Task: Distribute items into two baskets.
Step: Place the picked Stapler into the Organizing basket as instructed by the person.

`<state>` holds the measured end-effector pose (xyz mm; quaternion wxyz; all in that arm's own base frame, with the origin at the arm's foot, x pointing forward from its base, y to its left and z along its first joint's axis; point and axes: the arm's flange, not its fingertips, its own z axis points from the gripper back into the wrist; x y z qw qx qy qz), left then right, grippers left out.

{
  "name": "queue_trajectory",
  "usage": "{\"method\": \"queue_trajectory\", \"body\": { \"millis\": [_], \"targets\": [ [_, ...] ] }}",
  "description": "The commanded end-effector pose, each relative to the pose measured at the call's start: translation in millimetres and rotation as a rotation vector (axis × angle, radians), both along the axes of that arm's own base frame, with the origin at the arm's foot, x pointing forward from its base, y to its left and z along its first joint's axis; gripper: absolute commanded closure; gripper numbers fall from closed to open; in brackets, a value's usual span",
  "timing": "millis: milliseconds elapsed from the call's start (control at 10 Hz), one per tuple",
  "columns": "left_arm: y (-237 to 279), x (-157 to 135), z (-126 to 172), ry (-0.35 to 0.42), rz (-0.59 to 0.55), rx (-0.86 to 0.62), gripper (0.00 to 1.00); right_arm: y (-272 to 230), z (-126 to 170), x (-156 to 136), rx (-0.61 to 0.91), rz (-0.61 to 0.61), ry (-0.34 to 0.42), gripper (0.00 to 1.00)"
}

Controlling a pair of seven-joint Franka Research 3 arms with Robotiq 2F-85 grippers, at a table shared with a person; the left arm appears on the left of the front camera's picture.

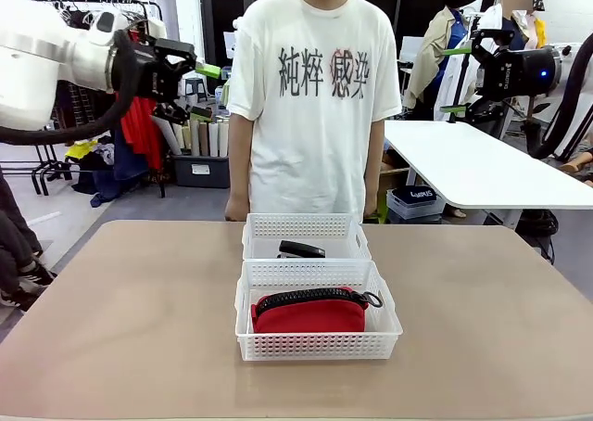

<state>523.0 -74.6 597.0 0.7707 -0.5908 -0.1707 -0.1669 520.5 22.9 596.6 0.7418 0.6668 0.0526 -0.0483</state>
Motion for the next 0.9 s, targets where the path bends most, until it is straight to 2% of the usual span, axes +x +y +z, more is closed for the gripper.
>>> {"method": "queue_trajectory", "body": {
  "millis": [0,200,300,400,500,800],
  "targets": [
    [11,-14,-2,-0.042,0.008,-0.104,0.00,1,4,0,0.019,-0.005,-0.002,0.00],
    [33,-6,-3,0.003,0.001,-0.153,0.00,1,4,0,0.019,-0.005,-0.002,0.00],
    [38,-9,-2,0.000,0.014,-0.147,0.00,1,4,0,0.019,-0.005,-0.002,0.00],
    [26,-6,-3,-0.042,-0.057,-0.015,0.00,1,4,0,0.019,-0.005,-0.002,0.00],
    [35,-5,1,0.002,0.015,-0.116,0.00,1,4,0,0.019,-0.005,-0.002,0.00],
    [35,-6,-2,0.000,-0.002,-0.090,0.00,1,4,0,0.019,-0.005,-0.002,0.00]
  ]
}}
